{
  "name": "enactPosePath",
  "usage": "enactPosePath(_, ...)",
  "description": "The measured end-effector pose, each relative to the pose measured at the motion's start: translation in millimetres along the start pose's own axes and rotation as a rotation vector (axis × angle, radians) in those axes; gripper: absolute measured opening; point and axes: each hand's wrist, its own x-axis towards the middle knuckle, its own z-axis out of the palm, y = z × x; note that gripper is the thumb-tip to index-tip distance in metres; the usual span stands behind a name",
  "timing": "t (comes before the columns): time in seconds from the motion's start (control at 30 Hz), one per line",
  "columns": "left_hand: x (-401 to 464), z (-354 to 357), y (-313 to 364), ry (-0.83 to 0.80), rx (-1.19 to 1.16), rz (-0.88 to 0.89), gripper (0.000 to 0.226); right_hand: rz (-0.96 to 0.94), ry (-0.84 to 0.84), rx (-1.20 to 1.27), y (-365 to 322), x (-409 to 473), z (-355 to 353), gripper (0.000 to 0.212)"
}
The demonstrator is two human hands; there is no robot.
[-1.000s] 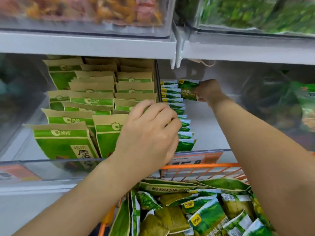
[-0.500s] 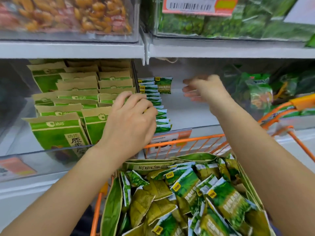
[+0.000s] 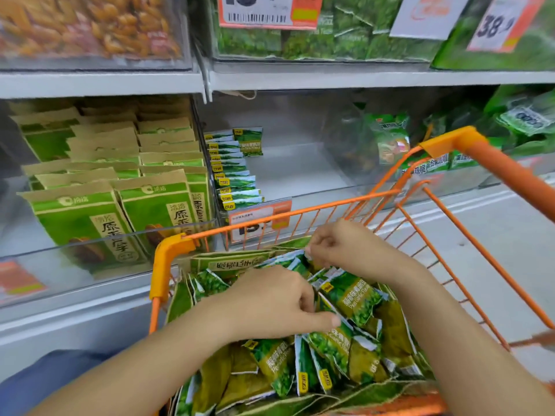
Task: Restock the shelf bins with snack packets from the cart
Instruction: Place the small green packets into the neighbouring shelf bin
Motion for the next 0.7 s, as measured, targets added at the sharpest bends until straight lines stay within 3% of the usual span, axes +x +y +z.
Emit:
enactPosePath(0.1, 3.3, 4.6, -6.2, -0.102, -0.146, -0.014, 0.033, -0.036, 0.084, 0.026, 3.7, 6.0, 7.1, 0.019)
enactPosePath(0.23, 6.0, 3.0, -17.7, -0.134, -0.417, -0.036, 0.013, -0.072, 0.116, 0.278, 1.3, 2.0, 4.7, 0.016)
enactPosePath(0.3, 7.4, 1.3, -18.2, -0.113, -0.466, -0.068, 0.019, -0.058, 0.144, 0.342, 0.0, 0.3, 1.9, 0.021)
enactPosePath(0.43, 8.8, 9.8, -11.0, -0.177, -0.161, -0.020, 0.050, -0.045, 0.168, 0.361, 0.4, 1.3, 2.1, 0.025)
enactPosePath(0.57, 11.9, 7.8, -17.2, -0.290, -0.325, -0.013, 0.039, -0.053, 0.129, 0.280, 2.0, 3.0, 6.7, 0.018)
enactPosePath(0.7, 12.2, 1.9, -27.6, -0.216, -0.491, -0.072, 0.022, -0.062, 0.122, 0.270, 2.3, 3.4, 9.2, 0.018)
